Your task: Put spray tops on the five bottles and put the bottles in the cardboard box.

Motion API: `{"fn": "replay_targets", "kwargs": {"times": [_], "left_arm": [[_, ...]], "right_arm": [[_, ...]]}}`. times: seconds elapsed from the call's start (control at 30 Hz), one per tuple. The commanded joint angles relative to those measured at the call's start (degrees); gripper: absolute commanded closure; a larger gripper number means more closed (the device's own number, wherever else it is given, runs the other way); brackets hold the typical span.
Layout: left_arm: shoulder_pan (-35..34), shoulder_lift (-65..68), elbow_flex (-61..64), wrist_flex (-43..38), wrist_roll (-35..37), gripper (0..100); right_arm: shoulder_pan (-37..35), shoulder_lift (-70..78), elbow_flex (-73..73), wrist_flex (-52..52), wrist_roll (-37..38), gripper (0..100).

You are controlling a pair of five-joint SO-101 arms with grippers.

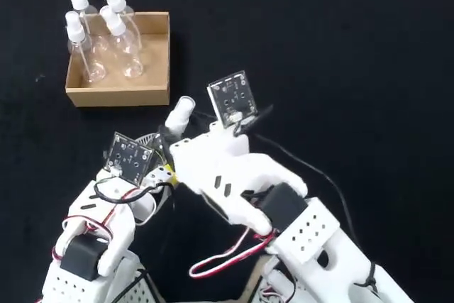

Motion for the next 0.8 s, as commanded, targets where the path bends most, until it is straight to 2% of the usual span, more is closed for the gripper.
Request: {"fn": "replay_targets", "kwargs": {"times": [0.0, 0.17, 0.43, 0.77], "left_arm": [[-0.31, -0.35, -0.75, -2.29, 0.62, 91], [-3.12, -0.35, -0.75, -2.46, 0.70, 91], [-3.12, -0.35, -0.75, -2.46, 0.70, 91], [-3.12, -0.35, -0.66, -2.46, 0.70, 91]], "right_arm": [[-1.67, -1.54, -3.38, -0.18, 0.88, 80.1], [-1.41, -1.36, -3.30, -0.18, 0.88, 80.0], [-0.18, -1.71, -4.79, -0.09, 0.88, 80.0], [1.49, -9.63, -5.23, 2.20, 0.88, 80.4]]}}
